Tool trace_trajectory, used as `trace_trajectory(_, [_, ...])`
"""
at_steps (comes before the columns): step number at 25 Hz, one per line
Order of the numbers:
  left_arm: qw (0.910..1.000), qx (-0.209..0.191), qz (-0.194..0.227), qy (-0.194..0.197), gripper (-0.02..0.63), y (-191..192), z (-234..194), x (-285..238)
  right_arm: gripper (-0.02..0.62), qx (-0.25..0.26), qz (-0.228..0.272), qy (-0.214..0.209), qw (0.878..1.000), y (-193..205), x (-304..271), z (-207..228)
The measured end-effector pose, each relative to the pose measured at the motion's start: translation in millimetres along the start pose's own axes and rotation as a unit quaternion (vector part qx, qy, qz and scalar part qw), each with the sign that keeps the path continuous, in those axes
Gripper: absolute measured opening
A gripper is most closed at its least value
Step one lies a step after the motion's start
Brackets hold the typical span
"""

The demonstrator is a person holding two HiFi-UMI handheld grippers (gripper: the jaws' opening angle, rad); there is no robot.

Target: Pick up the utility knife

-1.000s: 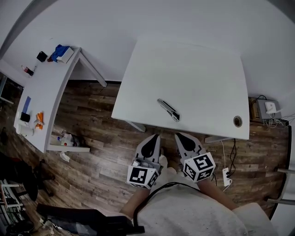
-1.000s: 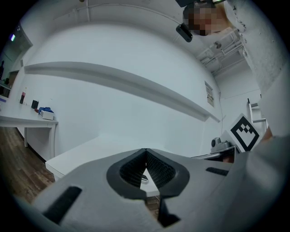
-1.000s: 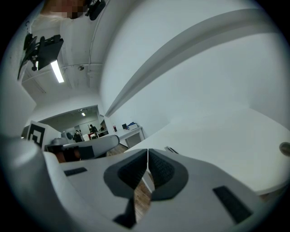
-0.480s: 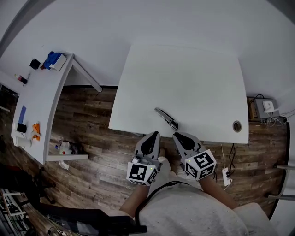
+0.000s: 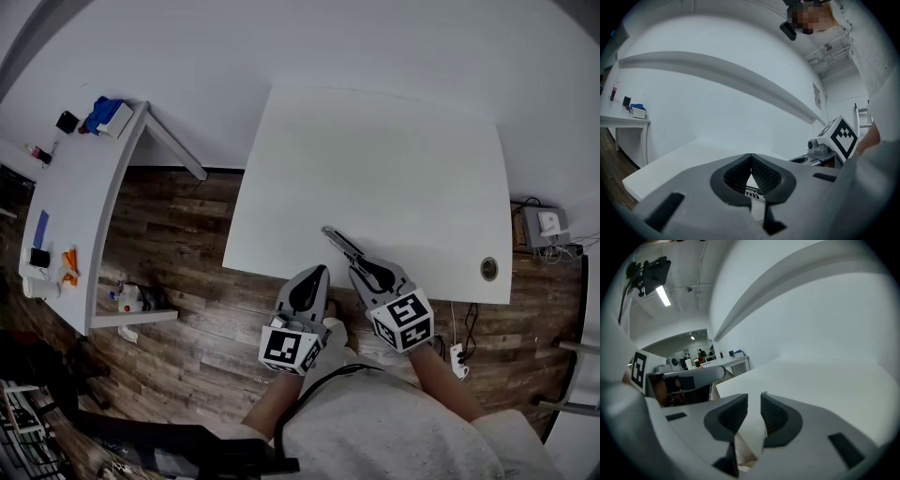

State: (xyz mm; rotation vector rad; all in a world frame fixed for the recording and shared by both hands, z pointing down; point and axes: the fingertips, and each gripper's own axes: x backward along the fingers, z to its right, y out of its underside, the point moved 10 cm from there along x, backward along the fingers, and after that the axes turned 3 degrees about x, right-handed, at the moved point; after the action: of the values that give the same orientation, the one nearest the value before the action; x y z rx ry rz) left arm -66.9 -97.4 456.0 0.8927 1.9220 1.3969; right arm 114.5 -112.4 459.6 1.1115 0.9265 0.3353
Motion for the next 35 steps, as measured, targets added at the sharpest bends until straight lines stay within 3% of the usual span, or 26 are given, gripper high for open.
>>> trace_trajectory(13, [0.9998,0.016,-0.011,-0.010,0.008,11.8,-33.3,-19.4,0.173,0.066,-0.125,0.002,0.990,1.2,-62.4,27.2])
trace_trajectory(23, [0.9994,0.030,0.000,-0.015,0.008,24.6,-44.5,-27.9,0.178,0.078,-0.213,-0.022,0.974,8.5,-87.5,32.6])
trace_trajectory(35, [0.9983,0.047,0.024,-0.025,0.008,22.5,-53.6,-34.0,0.176,0.109,-0.271,-0.026,0.956,-1.7,-101.3,28.9])
